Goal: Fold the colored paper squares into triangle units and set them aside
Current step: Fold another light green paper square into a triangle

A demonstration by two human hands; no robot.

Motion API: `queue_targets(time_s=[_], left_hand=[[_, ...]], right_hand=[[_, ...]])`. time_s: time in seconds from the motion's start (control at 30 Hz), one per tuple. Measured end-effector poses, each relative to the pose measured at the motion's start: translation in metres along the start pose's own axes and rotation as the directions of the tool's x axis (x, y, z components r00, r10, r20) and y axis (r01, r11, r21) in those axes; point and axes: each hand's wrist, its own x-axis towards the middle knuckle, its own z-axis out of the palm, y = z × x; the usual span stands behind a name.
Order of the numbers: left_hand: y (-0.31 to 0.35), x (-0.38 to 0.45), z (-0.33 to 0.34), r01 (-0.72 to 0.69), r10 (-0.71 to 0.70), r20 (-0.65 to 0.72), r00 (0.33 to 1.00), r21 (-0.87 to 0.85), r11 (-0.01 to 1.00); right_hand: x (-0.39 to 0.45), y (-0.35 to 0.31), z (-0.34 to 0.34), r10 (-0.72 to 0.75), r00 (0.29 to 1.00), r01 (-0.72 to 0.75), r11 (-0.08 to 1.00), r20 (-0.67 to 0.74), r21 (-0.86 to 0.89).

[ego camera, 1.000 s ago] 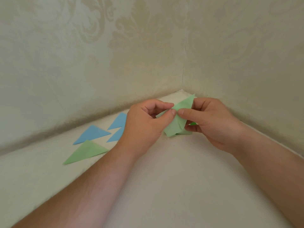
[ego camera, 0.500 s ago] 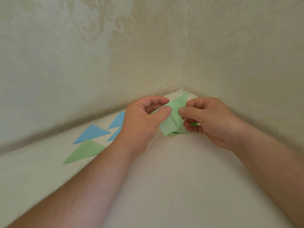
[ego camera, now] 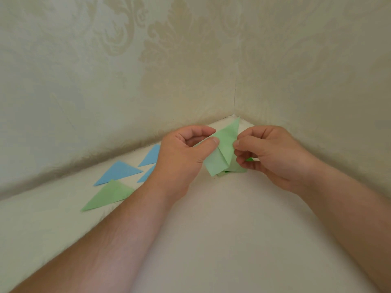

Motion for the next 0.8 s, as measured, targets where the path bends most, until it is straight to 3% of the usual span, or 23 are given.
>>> queue_targets(time_s=[0.53, 0.8], left_hand=[[-0.0005, -0.0007, -0.0018, -0.053, 0.051, 0.03, 0.998, 0.083, 0.995], [0.0006, -0.0025, -0.0017, -0.084, 0.082, 0.019, 0.996, 0.148, 0.985]], right_hand=[[-0.0016, -0.0014, -0.001, -0.06, 0.997, 0.06, 0.998, 0.038, -0.001], [-0.0005, -0.0041, -0.0032, -0.076, 0.996, 0.078, 0.997, -0.053, 0.025]])
